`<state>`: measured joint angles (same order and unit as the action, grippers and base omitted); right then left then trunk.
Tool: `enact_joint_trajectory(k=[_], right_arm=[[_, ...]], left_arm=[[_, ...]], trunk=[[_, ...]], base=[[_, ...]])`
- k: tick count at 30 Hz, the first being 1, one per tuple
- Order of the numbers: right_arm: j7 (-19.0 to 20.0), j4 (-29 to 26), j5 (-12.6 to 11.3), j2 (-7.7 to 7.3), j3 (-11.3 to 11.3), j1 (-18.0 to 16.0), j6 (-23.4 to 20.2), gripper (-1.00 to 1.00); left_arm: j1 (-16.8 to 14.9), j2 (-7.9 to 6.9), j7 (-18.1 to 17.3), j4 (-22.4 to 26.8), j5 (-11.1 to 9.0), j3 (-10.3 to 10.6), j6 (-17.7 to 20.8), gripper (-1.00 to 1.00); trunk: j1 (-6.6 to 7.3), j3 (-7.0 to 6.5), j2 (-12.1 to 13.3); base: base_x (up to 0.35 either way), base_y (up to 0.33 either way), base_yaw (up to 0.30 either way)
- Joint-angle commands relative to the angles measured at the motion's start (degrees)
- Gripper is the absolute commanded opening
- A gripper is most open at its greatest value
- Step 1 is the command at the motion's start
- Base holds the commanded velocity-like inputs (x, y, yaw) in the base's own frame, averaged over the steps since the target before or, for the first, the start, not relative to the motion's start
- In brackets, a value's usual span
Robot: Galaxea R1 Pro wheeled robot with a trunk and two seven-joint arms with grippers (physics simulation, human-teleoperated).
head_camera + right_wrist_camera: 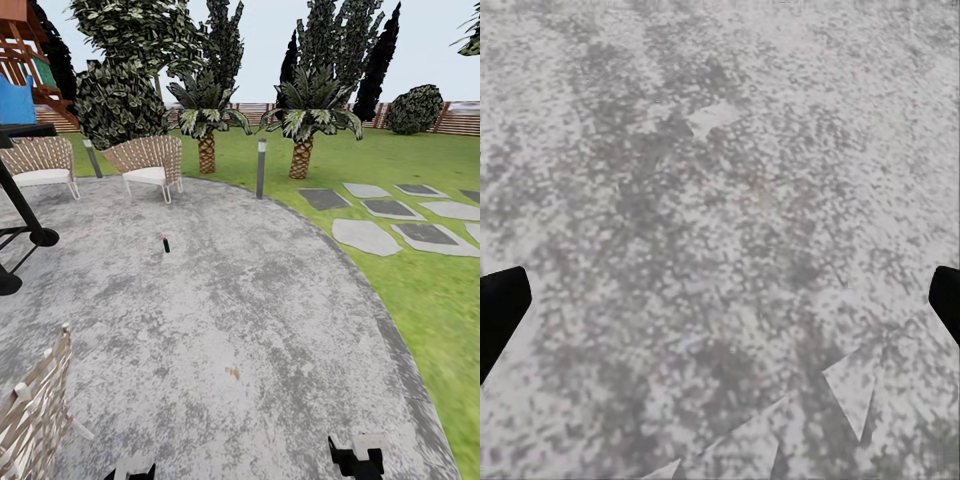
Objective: In the garden, pick up the pesticide atomizer on the floor and spray pesticide onto both trees until each tree trunk is fully covered.
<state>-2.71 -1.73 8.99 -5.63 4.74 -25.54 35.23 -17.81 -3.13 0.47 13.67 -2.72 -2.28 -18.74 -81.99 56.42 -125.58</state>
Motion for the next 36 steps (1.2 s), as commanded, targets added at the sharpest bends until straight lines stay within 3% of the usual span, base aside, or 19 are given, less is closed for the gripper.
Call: enact_joint_trajectory(k=[1, 36], right_arm=[[-0.2, 0.1, 0.6, 0.10, 0.5, 0.0, 0.2, 1.00], [-0.4, 0.1, 0.6, 0.27, 0.4, 0.0, 0.1, 1.00]], left_arm=[[0.0, 0.01, 0.0, 0.0, -0.3, 0.0, -0.2, 1.00], [0.0, -0.47, 0.0, 0.0, -0.4, -0.2, -0.2, 1.00]], trunk=[[-0.02, 0.05, 0.0], [-0.02, 0.06, 0.0]], base=[[0.294, 0.000, 0.000], [0.335, 0.003, 0.005]])
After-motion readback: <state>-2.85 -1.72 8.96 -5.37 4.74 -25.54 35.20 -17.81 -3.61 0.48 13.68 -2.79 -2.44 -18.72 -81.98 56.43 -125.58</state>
